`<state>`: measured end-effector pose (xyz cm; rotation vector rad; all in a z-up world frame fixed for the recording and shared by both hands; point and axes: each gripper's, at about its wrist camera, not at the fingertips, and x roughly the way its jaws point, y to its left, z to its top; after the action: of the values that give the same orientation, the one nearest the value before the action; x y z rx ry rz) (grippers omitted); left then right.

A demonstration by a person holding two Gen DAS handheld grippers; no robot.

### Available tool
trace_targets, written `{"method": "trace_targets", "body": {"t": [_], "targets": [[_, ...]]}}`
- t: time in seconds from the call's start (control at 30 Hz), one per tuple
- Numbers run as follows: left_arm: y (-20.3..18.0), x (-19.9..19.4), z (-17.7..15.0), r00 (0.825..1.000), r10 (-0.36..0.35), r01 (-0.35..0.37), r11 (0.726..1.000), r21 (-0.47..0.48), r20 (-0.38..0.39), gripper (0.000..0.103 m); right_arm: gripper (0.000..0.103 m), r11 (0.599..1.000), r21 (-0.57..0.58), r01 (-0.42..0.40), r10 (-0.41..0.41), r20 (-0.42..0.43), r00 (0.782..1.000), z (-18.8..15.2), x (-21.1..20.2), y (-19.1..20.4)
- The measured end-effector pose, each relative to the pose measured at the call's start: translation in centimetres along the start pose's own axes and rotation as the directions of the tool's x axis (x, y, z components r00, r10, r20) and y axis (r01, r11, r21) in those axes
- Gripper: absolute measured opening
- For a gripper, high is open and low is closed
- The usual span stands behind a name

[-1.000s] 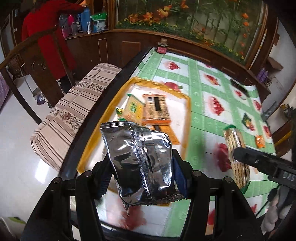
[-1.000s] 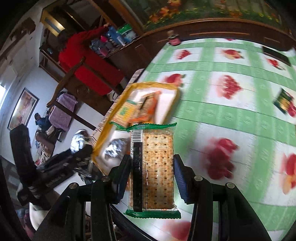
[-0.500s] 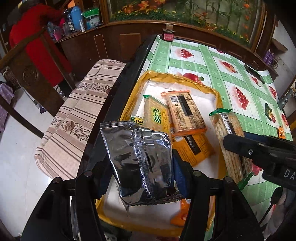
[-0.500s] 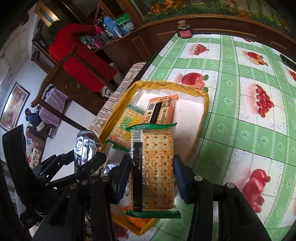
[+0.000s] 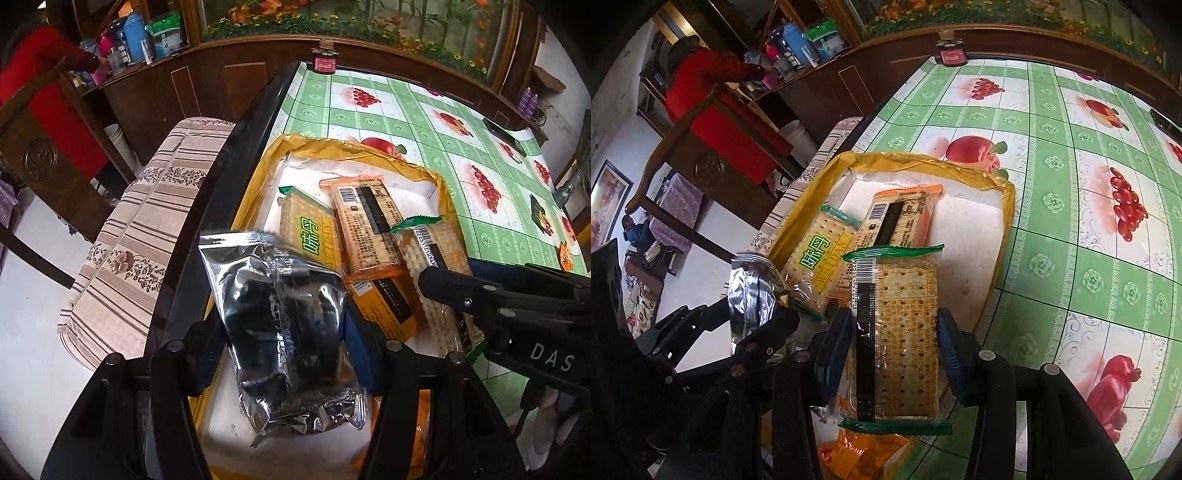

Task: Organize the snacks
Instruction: 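Lower both packs into the tray and open both tools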

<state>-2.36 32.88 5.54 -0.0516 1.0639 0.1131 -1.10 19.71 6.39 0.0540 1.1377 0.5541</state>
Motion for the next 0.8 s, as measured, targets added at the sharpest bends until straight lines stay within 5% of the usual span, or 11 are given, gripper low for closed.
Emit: {"method": "trace_targets", "body": {"t": [0.47, 0.8], "targets": [[0.8, -1.8, 0.0, 0.999, 0.027, -0.026, 0.999, -0.041, 0.023, 0.059, 0.052, 0.999, -0.011, -0.036, 0.036, 0.011, 0.999, -0.1, -0.5, 0.5], [-1.2, -8.4, -2.3, 0.983, 0.134, -0.125, 0.989, -0.083, 0.123, 0.061, 0.054, 0.994, 0.038, -0.102, 0.099, 0.089, 0.991, -2.3, -5.4, -1.4]]}}
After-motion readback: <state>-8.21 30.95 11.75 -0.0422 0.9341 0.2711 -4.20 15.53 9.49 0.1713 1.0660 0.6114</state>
